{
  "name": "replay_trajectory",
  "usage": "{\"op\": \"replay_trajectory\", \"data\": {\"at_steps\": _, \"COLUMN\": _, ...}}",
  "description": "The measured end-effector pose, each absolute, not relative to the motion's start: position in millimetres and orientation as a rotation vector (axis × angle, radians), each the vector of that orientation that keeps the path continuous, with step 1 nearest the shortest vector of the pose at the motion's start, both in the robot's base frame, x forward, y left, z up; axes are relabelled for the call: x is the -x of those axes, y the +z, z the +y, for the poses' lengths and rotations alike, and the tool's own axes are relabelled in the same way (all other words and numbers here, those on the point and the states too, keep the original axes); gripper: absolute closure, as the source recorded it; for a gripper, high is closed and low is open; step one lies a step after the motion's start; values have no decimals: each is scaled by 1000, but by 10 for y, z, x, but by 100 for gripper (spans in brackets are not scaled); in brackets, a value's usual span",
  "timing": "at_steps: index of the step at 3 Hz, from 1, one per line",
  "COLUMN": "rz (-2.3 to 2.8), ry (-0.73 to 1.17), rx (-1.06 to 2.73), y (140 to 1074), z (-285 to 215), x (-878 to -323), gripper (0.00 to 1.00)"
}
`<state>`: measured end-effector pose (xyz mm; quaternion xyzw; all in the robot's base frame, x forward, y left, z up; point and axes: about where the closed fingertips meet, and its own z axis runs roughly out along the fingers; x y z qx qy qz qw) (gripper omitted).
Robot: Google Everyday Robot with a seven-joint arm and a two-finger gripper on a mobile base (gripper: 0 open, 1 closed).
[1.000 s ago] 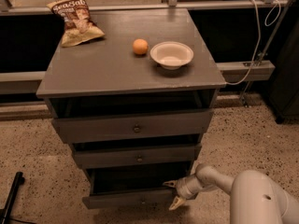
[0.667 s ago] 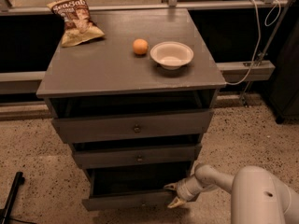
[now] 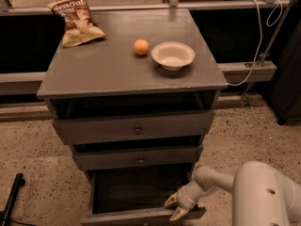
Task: Open bottom drawer
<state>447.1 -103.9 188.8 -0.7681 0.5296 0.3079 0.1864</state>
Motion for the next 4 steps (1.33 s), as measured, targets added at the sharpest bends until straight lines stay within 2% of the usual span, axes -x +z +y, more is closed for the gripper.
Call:
{"op": "replay_trajectory", "data": {"at_steps": 2, "rz": 1427, "ry": 1041, "rx": 2122, "y": 2118, "z": -1215, "x": -4060, "gripper": 48}}
{"op": "replay_trajectory", "data": {"at_steps": 3, "rz": 1373, "ry": 946, "rx": 2127, "y": 2385, "z": -1222, "x": -4114, "gripper": 48}}
{"op": "replay_trajectory", "data": {"at_steps": 4, "rz": 1336, "ry": 782, "rx": 2148, "y": 2521, "z": -1038, "x": -4462, "gripper": 62}}
